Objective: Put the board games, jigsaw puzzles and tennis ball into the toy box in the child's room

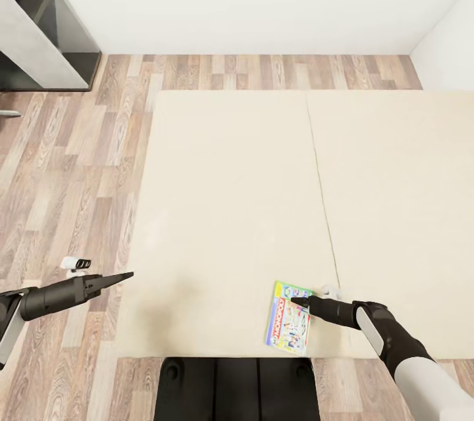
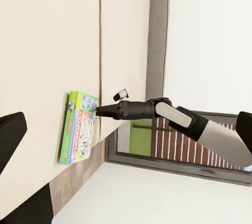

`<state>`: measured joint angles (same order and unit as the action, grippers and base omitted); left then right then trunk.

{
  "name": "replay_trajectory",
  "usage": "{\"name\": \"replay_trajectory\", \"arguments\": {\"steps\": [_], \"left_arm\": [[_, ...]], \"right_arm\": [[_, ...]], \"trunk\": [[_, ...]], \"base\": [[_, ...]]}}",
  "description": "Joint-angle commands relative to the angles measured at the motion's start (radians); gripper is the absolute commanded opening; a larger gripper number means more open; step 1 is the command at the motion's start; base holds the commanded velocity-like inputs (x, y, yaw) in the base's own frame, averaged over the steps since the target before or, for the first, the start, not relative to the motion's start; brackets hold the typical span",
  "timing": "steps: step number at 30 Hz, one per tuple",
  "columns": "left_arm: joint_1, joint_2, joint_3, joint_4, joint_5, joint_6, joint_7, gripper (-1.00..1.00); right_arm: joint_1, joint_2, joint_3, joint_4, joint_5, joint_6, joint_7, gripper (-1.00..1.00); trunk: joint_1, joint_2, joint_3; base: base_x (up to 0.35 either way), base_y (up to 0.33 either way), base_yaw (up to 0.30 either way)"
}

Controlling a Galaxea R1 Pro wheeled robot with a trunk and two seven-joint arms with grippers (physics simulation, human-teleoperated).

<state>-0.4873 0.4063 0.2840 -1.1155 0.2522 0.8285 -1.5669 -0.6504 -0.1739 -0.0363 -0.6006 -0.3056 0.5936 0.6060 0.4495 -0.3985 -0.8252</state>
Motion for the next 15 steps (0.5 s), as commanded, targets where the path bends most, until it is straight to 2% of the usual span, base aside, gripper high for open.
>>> {"name": "replay_trajectory", "arguments": {"steps": [1,5,15], "left_arm": [[0.000,0.000,0.000,0.000,-0.001,0.011,-0.004,1.00],[0.000,0.000,0.000,0.000,-0.001,0.011,-0.004,1.00],[0.000,0.000,0.000,0.000,-0.001,0.011,-0.004,1.00]], "right_arm": [[0.000,0.000,-0.003,-0.001,-0.004,0.007,0.002,1.00],[0.000,0.000,-0.003,-0.001,-0.004,0.006,0.002,1.00],[0.000,0.000,-0.003,-0.001,-0.004,0.006,0.002,1.00]], "trunk": [[0.001,-0.002,-0.001],[0.001,-0.002,-0.002],[0.001,-0.002,-0.002]], "base": [[0.000,0.000,0.147],[0.000,0.000,0.077],[0.000,0.000,0.013]]}}
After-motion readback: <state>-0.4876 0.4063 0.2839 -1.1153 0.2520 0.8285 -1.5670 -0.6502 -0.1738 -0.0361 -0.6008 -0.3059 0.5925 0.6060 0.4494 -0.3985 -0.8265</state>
